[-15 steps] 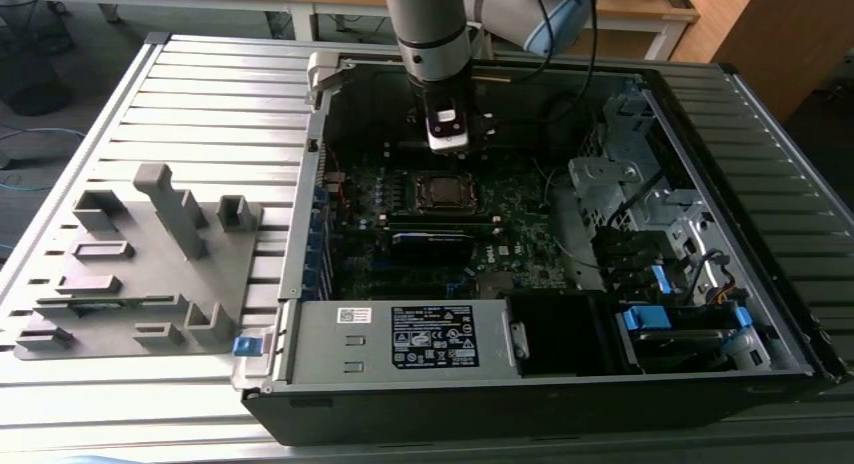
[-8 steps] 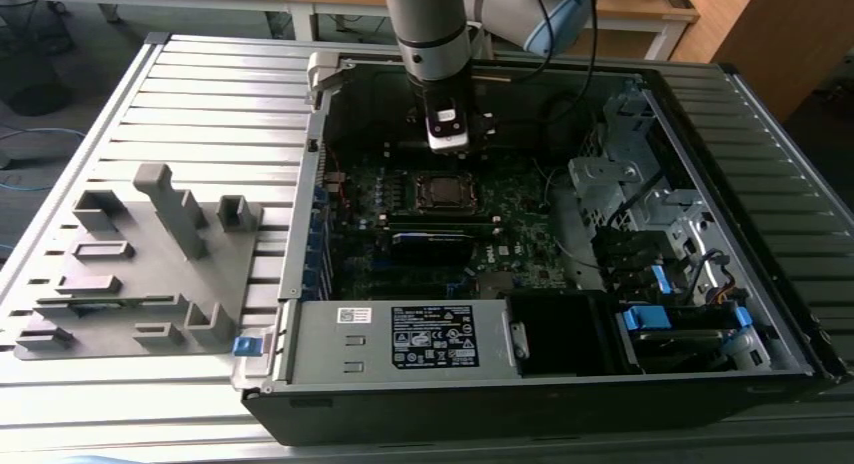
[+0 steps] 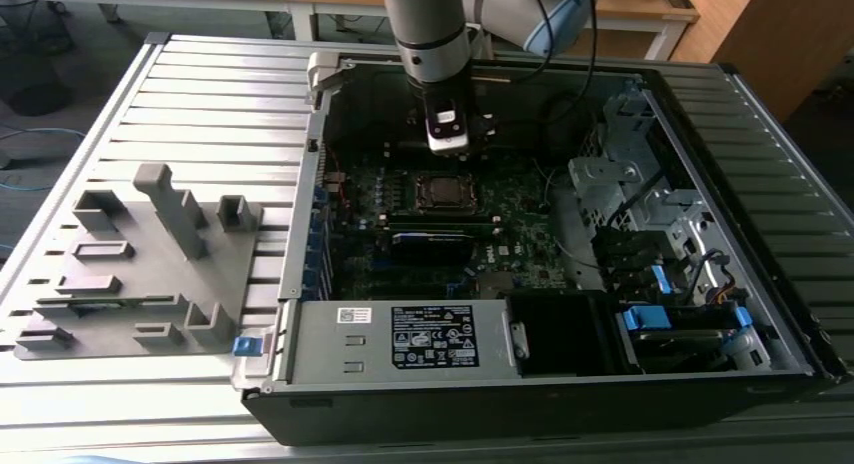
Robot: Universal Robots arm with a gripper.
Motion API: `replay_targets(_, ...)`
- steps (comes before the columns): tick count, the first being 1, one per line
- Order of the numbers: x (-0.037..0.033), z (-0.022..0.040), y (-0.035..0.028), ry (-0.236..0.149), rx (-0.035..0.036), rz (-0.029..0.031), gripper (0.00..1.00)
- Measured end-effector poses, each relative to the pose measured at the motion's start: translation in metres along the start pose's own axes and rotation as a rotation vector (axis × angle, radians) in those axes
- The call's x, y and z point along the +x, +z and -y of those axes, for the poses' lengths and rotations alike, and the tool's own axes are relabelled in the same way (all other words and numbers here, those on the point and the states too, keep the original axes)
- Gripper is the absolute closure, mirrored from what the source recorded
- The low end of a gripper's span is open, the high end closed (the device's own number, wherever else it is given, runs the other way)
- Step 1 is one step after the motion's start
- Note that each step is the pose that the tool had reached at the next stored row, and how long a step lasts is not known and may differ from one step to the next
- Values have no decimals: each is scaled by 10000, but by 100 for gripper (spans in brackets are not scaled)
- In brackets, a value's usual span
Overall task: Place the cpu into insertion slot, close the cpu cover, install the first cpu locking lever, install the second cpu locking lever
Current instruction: 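Install the first cpu locking lever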
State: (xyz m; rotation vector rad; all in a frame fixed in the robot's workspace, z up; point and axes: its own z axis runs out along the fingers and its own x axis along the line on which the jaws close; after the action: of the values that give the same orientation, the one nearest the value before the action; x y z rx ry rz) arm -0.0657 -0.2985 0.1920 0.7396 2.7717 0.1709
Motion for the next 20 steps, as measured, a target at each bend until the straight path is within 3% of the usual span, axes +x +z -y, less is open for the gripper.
replay_targets(6, 10, 11, 5, -26, 16, 111, 89)
replay_targets(9, 10, 11, 0, -27, 12, 114, 89)
replay_targets(15, -7, -2, -73, -25, 12, 114, 89)
replay_targets(20, -2, 0, -75, -24, 9, 113, 89)
